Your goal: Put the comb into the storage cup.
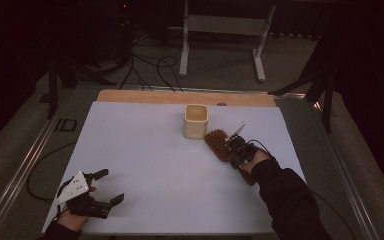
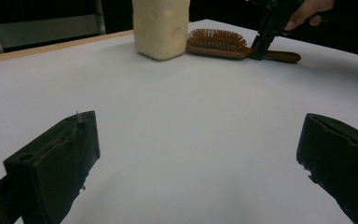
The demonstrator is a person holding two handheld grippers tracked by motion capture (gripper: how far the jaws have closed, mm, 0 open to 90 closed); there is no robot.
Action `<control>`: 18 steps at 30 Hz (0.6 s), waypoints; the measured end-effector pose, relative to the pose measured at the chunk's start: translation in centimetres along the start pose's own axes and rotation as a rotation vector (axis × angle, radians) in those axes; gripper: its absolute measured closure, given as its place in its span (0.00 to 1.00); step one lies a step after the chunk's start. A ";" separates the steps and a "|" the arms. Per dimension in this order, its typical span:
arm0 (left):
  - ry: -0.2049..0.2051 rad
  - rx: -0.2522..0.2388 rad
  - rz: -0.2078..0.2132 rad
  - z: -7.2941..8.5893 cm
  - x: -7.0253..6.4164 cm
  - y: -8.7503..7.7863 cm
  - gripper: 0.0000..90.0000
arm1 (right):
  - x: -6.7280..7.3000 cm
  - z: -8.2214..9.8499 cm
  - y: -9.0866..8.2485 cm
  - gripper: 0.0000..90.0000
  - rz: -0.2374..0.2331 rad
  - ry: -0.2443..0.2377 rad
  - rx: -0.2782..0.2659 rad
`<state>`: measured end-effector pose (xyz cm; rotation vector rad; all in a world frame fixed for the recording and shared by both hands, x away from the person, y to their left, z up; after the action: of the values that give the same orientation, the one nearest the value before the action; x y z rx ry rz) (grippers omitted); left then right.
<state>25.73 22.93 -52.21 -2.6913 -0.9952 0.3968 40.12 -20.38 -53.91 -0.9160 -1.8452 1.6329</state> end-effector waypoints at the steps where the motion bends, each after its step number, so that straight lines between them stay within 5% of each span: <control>1: 0.001 0.001 0.000 0.0 0.0 0.0 0.00 | 0.0 0.0 0.0 0.79 -0.005 -0.002 0.008; 8: 0.003 0.005 0.001 0.0 0.0 0.0 0.00 | 0.0 -0.1 0.0 0.81 -0.001 0.002 0.018; 18: 0.003 0.008 -0.001 0.1 -0.1 0.1 0.00 | 0.2 0.9 0.0 0.82 0.010 0.039 -0.102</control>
<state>25.73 22.79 -52.32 -2.6831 -0.9919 0.3960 39.34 -20.83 -54.00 -0.9948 -1.9150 1.5278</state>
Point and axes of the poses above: each handheld gripper's, and its own axes: y roughly forward along the jaws, z roughly out of its underside, x roughly to its left, the point moved 5 cm from there along y, roughly forward along the jaws, and after that the axes turned 6 degrees about -y, right-handed, at the moved point
